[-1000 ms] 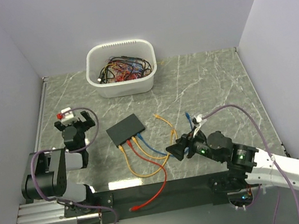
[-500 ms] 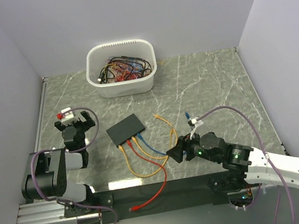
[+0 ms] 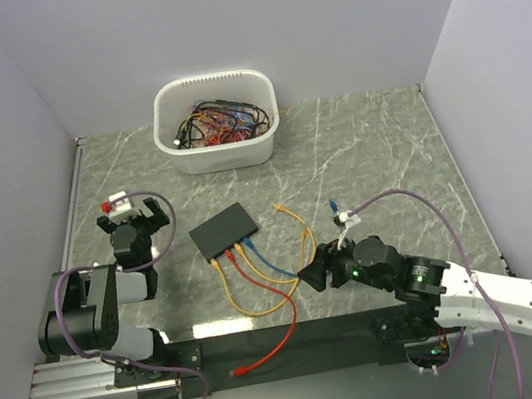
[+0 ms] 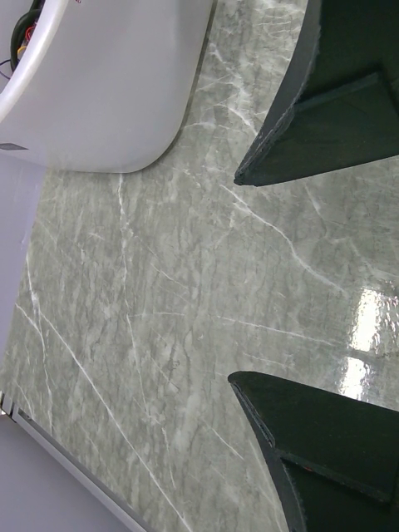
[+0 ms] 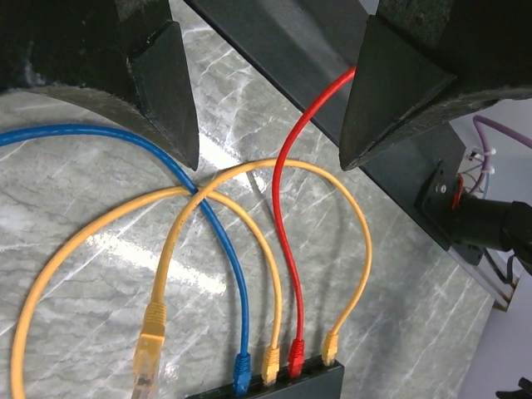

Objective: Insert the plug into the switch port

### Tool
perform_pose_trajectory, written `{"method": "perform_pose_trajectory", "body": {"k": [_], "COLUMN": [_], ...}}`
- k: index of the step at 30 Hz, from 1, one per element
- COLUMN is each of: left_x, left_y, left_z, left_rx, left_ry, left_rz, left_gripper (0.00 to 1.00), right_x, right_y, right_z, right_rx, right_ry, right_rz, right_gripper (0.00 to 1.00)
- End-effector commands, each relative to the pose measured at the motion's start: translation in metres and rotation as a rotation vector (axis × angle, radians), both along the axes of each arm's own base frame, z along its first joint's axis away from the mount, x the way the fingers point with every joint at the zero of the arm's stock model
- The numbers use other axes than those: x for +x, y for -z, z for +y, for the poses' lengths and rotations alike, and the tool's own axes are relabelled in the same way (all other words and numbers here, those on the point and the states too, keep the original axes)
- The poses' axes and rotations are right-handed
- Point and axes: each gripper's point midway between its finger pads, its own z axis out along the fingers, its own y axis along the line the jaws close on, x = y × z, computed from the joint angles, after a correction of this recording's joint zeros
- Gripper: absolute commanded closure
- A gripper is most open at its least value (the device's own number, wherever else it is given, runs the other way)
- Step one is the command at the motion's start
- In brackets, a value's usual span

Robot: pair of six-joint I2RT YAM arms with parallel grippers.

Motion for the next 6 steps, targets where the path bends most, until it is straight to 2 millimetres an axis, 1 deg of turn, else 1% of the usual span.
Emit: {"method": "perform_pose_trajectory", "body": {"k": [1,4,6], "left_x": [0.004,0.003,0.004], "left_y": [-0.018,-0.018,-0.019], "left_z": [-0.003,-0.003,-0.003], "left_rx": [0.007,0.008,0.008], "left_ry": [0.017,0.017,0.017], "left_rz": [-0.065,-0.066,-0.066], "left_gripper": [0.01,0.01,0.01], "right_x": [0.0,0.0,-0.004], "right_y": [-0.017,-0.022,-0.029], "right_z": [0.009,0.009,0.013], "right_rx": [0.047,0.055,0.067], "right_ry": [-0.022,-0.032,-0.072], "right_rz": [-0.026,-0.047,-0.062], "right_gripper": [0.25,0.25,0.26]}}
